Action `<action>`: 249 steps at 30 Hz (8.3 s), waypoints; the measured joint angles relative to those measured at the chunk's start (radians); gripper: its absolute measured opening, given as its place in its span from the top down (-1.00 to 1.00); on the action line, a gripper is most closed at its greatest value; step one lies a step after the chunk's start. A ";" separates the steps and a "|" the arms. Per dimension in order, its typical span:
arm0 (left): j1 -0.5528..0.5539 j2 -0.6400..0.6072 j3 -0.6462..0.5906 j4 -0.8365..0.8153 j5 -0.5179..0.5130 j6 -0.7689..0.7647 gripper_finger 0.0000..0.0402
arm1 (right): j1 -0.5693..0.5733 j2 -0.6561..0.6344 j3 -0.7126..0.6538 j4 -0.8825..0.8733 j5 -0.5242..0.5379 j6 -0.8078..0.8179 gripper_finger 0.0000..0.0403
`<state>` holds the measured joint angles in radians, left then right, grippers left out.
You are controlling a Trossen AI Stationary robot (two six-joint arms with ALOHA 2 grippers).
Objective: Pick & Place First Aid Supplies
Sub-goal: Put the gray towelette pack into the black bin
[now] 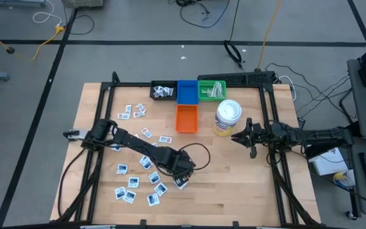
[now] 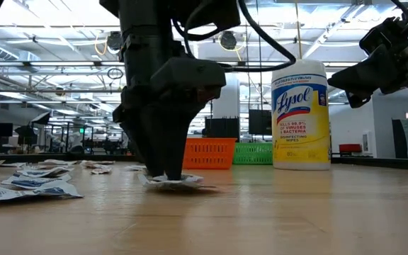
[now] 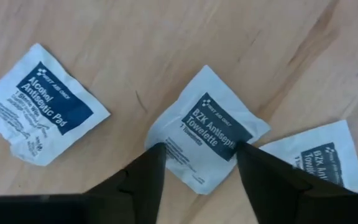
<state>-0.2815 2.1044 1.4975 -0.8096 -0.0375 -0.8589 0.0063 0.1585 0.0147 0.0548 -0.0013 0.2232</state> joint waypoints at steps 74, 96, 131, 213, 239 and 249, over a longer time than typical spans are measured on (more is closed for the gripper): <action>1.067 -0.224 0.148 -0.503 0.187 0.780 0.92 | 0.000 0.000 0.000 0.000 0.000 0.000 0.71; 1.092 0.137 0.571 -0.550 0.177 0.884 0.46 | 0.000 0.000 0.000 0.000 0.000 0.000 0.71; 0.683 -0.050 0.571 -0.666 0.140 0.768 -0.24 | 0.000 0.000 0.000 0.001 0.000 0.000 0.71; -0.088 0.329 0.572 -0.398 0.036 0.398 0.71 | 0.000 0.000 0.000 0.000 0.000 0.000 0.71; 0.055 0.097 0.570 -0.486 0.348 0.429 0.97 | 0.000 0.000 0.000 0.002 0.000 0.000 0.71; 0.118 0.043 0.570 -0.507 0.363 0.436 0.97 | 0.000 0.000 0.000 0.005 0.000 0.000 0.71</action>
<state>-0.1639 2.1471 2.0670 -1.3162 0.3257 -0.4225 0.0063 0.1581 0.0144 0.0597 -0.0013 0.2232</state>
